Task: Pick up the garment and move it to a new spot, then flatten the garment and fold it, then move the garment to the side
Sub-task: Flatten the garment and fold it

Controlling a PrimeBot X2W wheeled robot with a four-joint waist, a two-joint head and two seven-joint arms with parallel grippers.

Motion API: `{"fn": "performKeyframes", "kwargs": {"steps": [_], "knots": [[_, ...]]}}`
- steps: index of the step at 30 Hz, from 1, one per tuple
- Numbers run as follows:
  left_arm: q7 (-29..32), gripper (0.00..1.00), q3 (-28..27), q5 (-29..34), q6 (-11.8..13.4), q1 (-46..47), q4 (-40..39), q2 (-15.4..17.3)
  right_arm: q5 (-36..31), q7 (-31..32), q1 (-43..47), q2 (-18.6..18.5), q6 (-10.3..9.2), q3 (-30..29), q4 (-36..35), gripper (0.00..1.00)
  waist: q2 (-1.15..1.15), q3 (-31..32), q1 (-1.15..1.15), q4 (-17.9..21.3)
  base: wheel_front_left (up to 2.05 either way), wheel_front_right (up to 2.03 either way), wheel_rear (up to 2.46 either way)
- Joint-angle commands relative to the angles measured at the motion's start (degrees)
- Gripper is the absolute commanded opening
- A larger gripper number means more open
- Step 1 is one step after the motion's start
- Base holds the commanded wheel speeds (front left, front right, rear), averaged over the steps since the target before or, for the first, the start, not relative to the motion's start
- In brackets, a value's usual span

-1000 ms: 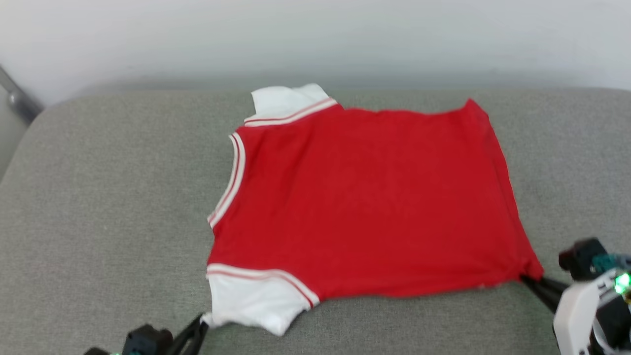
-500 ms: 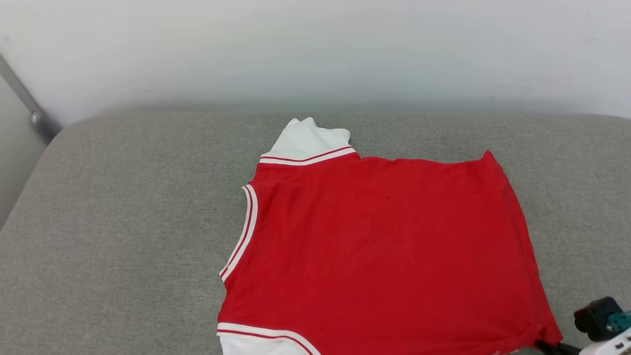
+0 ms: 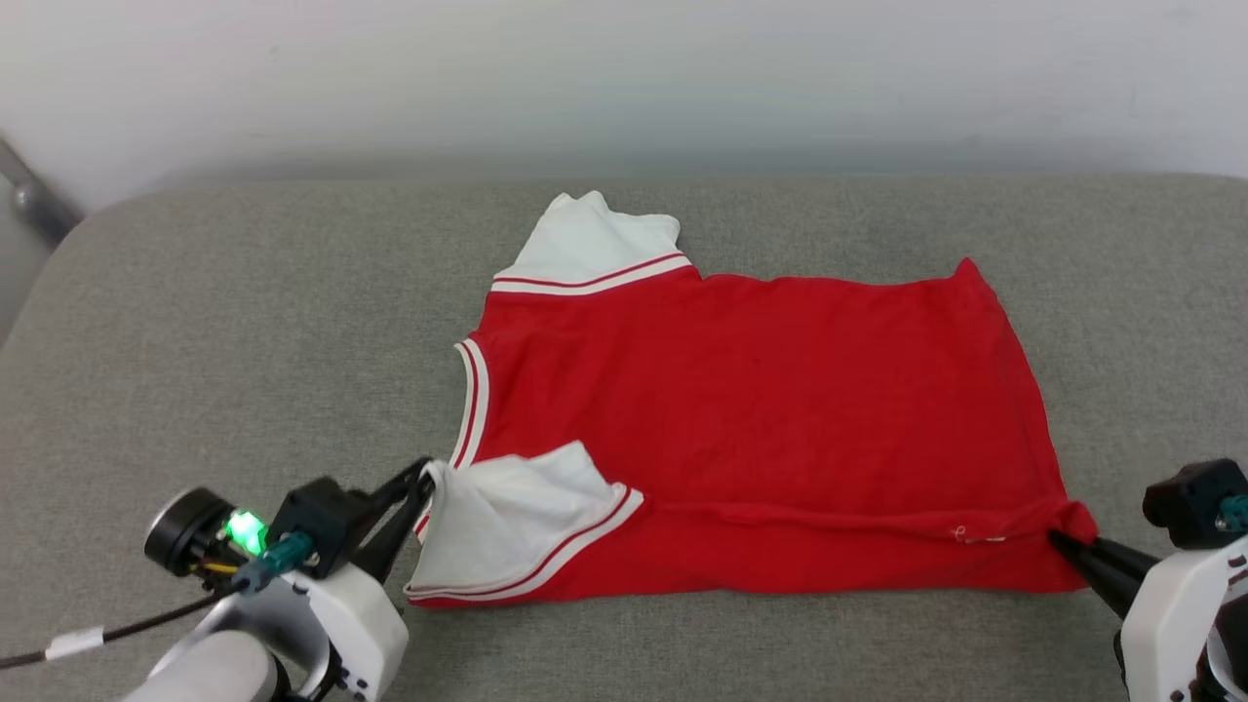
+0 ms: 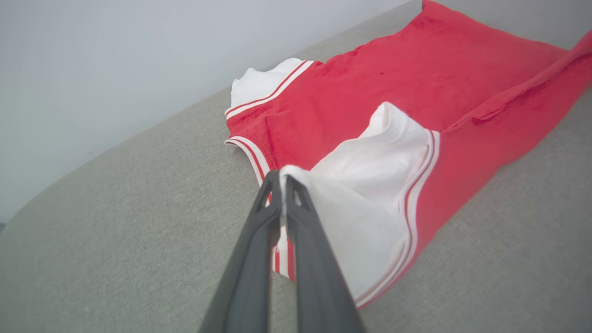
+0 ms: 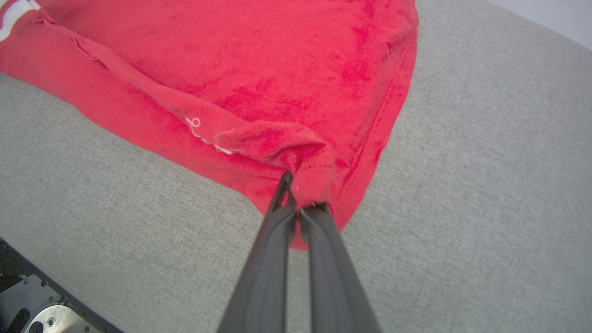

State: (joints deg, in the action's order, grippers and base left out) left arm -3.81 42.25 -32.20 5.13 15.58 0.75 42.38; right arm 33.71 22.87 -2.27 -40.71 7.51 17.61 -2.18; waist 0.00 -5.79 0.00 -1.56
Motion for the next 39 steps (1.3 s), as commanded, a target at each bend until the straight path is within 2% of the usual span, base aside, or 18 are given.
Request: {"fn": "performKeyframes", "kwargs": {"steps": [1, 9, 19, 27, 28, 29, 30, 31, 32, 36, 39], "knots": [[0.3, 0.0, 0.1, 0.6, -0.8, 2.3, 1.1, -0.5, -0.1, 0.4, -1.5, 0.5, -0.05, -0.1, -0.3, 0.0, 0.0, -1.4, 0.0, 0.9, 0.0, 0.0, 0.0], [0.4, 0.0, 0.6, 2.0, -6.1, 12.7, 10.2, -3.4, -0.6, 3.0, -9.6, 1.1, -0.04, 2.7, 2.0, 0.0, 0.0, -6.8, 0.0, 2.7, 0.0, 0.0, 0.0], [-1.6, 0.0, 1.9, 2.8, -10.1, 20.7, 22.7, -6.8, -2.9, 5.1, -19.9, 2.6, -0.04, 8.4, 10.1, 0.0, 0.0, -13.4, 0.0, 3.1, 0.0, 0.0, 0.0], [-4.1, 0.0, 4.8, 2.5, -11.7, 22.5, 30.5, -9.7, -1.6, 2.8, -21.9, 4.5, -0.04, 12.4, 16.8, 0.0, 0.0, -13.2, 0.0, 2.7, 0.0, 0.0, 0.0], [-4.5, 0.0, 5.2, 2.4, -11.9, 22.5, 31.2, -9.9, -1.4, 2.2, -21.9, 4.6, -0.04, 12.5, 17.1, 0.2, 0.0, -12.7, 0.0, 2.6, 0.0, 0.0, 0.0], [-4.7, 0.0, 5.4, 2.2, -12.0, 22.6, 31.7, -10.1, -1.1, 1.4, -21.8, 4.7, -0.04, 12.3, 17.3, 0.84, 0.0, -12.1, 0.0, 2.5, 0.0, 0.0, 0.0], [-5.0, 0.24, 5.6, 2.2, -12.0, 22.5, 32.1, -10.2, -1.0, 0.4, -21.6, 4.6, -0.04, 11.9, 17.4, 1.0, 0.0, -11.5, 0.0, 2.5, 0.0, 0.0, 0.0], [-5.4, 0.87, 5.7, 2.2, -12.0, 22.7, 32.3, -10.2, -1.1, -0.6, -21.4, 4.5, -0.04, 11.4, 17.3, 1.0, 0.0, -10.9, 0.0, 2.3, 0.0, 0.0, 0.0], [-5.9, 1.0, 5.5, 2.0, -12.0, 23.0, 32.8, -10.1, -1.3, -1.6, -21.0, 4.2, -0.04, 10.9, 17.1, 1.0, 0.0, -10.2, 0.0, 2.1, 0.0, 0.0, 0.0], [-5.7, 1.0, 4.4, 0.6, -12.0, 23.9, 32.1, -9.6, -1.4, -4.5, -18.3, 3.0, -0.04, 8.4, 15.6, 1.0, 0.0, -7.5, 0.0, 1.5, 0.0, 0.0, 0.0], [-2.0, 1.0, 4.1, -1.0, -12.1, 24.4, 29.5, -8.6, -1.5, -5.4, -15.8, 2.7, -0.04, 6.1, 13.9, 1.0, 0.0, -5.7, 0.0, 1.2, 0.0, 0.0, 0.0]]}}
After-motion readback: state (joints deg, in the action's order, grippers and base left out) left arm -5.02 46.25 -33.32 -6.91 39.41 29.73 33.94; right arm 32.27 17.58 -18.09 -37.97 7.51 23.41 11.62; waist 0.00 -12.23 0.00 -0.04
